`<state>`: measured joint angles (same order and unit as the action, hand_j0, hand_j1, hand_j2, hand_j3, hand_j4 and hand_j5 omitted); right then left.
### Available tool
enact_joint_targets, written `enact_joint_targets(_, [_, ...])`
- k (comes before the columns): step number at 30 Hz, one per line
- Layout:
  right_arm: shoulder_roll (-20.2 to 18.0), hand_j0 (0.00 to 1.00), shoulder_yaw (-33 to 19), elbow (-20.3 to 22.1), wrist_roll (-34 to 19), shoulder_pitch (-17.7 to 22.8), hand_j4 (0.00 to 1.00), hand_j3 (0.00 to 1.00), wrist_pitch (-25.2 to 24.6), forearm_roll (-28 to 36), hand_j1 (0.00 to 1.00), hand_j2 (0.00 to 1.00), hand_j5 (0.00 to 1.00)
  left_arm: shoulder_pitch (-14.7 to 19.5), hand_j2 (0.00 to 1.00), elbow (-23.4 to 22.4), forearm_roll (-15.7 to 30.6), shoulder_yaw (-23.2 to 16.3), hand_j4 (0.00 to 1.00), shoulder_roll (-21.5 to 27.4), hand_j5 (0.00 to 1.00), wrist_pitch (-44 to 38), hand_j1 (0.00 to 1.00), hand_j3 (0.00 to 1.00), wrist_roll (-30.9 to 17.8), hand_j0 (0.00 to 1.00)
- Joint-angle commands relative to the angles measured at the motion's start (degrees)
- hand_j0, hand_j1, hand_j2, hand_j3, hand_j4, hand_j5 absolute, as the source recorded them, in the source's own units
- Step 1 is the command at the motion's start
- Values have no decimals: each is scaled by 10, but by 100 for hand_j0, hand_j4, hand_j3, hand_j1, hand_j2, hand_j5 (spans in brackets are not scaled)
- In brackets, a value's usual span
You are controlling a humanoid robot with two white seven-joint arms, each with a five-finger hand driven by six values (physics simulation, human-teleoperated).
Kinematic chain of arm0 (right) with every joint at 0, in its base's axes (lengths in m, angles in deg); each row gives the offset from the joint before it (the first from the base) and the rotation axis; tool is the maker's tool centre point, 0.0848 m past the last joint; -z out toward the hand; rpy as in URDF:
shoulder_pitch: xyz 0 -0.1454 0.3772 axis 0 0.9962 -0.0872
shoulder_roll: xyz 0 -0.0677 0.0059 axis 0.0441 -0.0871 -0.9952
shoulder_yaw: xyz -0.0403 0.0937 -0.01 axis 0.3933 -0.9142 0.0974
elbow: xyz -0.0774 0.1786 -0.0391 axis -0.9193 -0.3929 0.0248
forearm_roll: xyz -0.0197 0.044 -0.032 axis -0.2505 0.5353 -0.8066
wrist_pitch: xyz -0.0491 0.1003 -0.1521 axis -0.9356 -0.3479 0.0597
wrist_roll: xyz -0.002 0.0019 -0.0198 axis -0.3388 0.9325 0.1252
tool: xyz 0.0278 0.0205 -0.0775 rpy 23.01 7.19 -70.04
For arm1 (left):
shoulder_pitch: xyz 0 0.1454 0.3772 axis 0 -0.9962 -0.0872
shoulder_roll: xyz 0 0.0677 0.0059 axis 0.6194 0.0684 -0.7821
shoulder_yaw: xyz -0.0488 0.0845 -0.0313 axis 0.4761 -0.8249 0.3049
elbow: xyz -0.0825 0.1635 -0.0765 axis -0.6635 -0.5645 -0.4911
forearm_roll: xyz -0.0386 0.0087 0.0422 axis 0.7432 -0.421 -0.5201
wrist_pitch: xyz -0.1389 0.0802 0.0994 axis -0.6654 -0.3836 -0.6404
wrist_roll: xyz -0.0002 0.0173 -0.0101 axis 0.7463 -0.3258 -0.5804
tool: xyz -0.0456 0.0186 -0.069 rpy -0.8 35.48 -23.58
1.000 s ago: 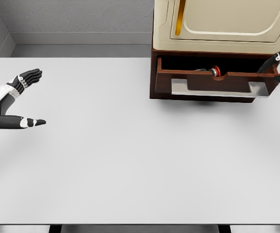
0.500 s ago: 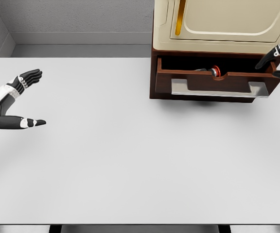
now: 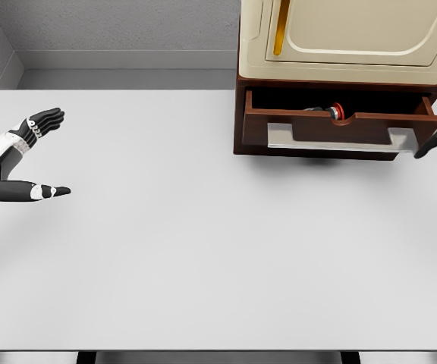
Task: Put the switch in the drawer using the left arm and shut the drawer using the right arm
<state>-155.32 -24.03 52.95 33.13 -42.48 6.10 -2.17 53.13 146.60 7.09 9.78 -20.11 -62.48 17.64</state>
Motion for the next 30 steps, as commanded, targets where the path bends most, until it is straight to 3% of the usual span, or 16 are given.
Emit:
enact_joint_targets(1, [22, 58, 13, 0, -1, 0, 58, 58, 0, -19, 58, 58, 58, 1, 100, -8, 4, 1, 100, -2, 100, -1, 100, 100, 0, 100])
enact_joint_targets(7, [43, 58, 42, 0, -1, 0, 58, 58, 0, -27, 58, 58, 58, 8, 100, -6, -9, 1, 100, -16, 100, -1, 100, 100, 0, 100])
enact_joint_targets(11, [90, 58, 43, 0, -2, 0, 58, 58, 0, -28, 58, 58, 58, 8, 100, -6, -9, 1, 100, -17, 100, -1, 100, 100, 0, 100])
enact_joint_targets(14, [126, 58, 43, 0, -41, 0, 58, 58, 0, -25, 58, 58, 58, 15, 100, -31, -9, 2, 100, -21, 100, -1, 100, 100, 0, 100])
enact_joint_targets(18, [151, 58, 43, 0, -76, 0, 58, 58, 0, -27, 58, 58, 58, 16, 100, -30, -9, 4, 100, -22, 100, -1, 100, 100, 0, 100])
enact_joint_targets(24, [179, 57, 49, 0, -90, 0, 57, 57, 0, -24, 57, 57, 57, 12, 100, -34, -10, 18, 100, -22, 100, -1, 100, 100, 0, 100])
enact_joint_targets(26, [181, 57, 74, 0, -90, 0, 57, 57, 0, -22, 57, 57, 57, 13, 100, -41, -10, 19, 100, -22, 100, -1, 100, 100, 0, 100])
enact_joint_targets(30, [209, 57, 177, 0, -90, 0, 57, 57, 0, -23, 57, 57, 57, 13, 100, -49, -10, 27, 100, -22, 100, -1, 100, 100, 0, 100])
